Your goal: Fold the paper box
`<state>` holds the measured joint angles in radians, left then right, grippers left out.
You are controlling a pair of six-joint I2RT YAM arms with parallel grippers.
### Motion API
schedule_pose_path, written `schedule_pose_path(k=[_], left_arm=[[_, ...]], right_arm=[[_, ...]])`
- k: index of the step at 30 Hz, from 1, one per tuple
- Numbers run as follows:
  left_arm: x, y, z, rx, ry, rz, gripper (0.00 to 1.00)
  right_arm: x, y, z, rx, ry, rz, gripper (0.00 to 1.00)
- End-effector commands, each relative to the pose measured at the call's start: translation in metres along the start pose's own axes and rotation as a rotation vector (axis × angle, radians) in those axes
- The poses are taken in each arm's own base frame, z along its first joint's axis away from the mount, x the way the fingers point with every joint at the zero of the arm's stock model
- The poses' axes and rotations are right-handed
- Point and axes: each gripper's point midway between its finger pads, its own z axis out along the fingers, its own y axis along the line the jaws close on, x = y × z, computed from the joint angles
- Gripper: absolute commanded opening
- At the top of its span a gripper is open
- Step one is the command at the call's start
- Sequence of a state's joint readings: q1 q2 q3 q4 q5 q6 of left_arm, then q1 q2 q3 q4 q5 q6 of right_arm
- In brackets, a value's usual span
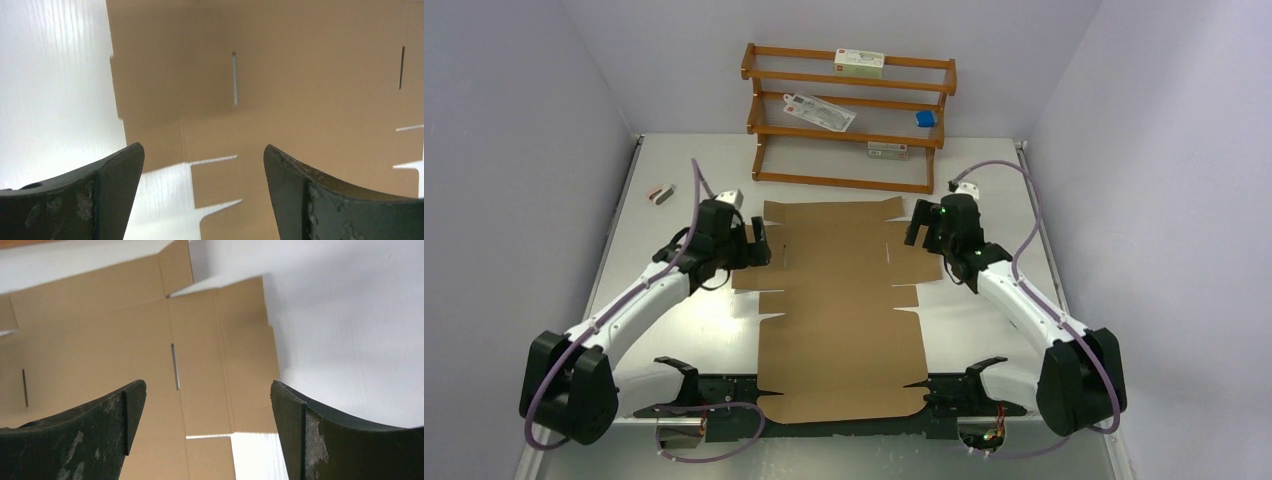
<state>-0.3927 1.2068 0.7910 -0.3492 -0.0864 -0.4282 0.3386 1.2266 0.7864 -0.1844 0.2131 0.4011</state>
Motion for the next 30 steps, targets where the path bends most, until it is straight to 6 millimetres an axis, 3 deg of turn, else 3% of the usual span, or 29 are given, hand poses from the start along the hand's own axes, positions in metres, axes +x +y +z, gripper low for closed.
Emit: schedule_pose_path(k=[1, 7, 18, 30], left_arm=[[0.027, -0.009, -0.009, 0.149, 0.064, -0.096, 0.94], [0.054, -0.004, -0.01, 0.182, 0.132, -0.122, 0.94], [0.095, 0.003, 0.002, 0.18, 0.237, -0.159, 0.92], [0.116, -0.005, 0.012, 0.243, 0.311, -0.171, 0.9]], right_arm=[[0.027, -0.001, -0.01, -0.089, 0.073, 0.072, 1.0], [0.07, -0.002, -0.021, -0.193, 0.181, 0.144, 0.99], [0.122, -0.002, -0.018, -0.226, 0.303, 0.221, 0.93], [0.146, 0.001, -0.013, -0.253, 0.38, 0.242, 0.93]])
